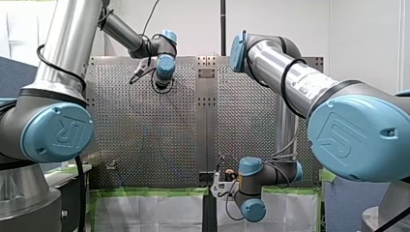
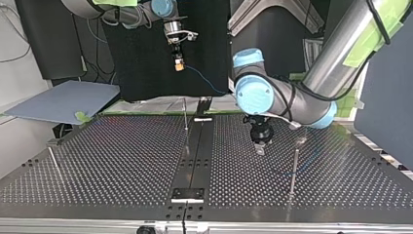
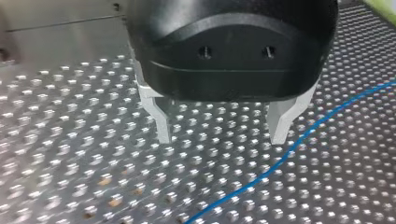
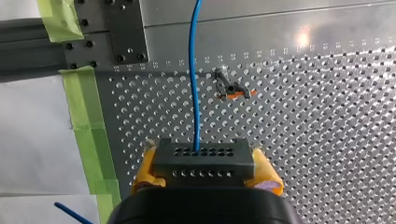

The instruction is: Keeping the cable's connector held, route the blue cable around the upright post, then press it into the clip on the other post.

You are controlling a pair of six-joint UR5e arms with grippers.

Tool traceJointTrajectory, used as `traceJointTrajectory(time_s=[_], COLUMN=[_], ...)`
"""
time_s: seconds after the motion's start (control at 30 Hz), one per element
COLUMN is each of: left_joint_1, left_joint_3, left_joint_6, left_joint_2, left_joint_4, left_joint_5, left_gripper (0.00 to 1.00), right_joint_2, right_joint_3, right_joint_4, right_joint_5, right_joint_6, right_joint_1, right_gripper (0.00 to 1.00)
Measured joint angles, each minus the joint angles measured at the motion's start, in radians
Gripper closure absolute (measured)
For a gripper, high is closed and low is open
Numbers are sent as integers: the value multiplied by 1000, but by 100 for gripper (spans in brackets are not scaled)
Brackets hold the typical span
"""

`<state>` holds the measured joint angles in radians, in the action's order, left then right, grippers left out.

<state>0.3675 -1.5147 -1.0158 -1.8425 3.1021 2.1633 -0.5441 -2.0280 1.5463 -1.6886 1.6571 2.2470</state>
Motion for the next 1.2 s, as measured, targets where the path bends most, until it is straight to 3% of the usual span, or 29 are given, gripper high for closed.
traceJointTrajectory(time_s=[0.27, 0.57, 1.2], left_joint_1=[-3, -12, -48], left_joint_3=[3, 36, 47], left_joint_6=[37, 39, 40], left_joint_2=[-41, -46, -140], left_joint_4=[-27, -100, -161], left_joint_5=[-10, -9, 14], left_gripper=[2, 2, 2], right_joint_2=[0, 0, 0], right_joint_3=[2, 10, 10], right_joint_4=[-1, -4, -2], right_joint_5=[-1, -1, -4], right_joint_6=[0, -1, -2], right_joint_1=[6, 13, 21], right_gripper=[100, 100, 100])
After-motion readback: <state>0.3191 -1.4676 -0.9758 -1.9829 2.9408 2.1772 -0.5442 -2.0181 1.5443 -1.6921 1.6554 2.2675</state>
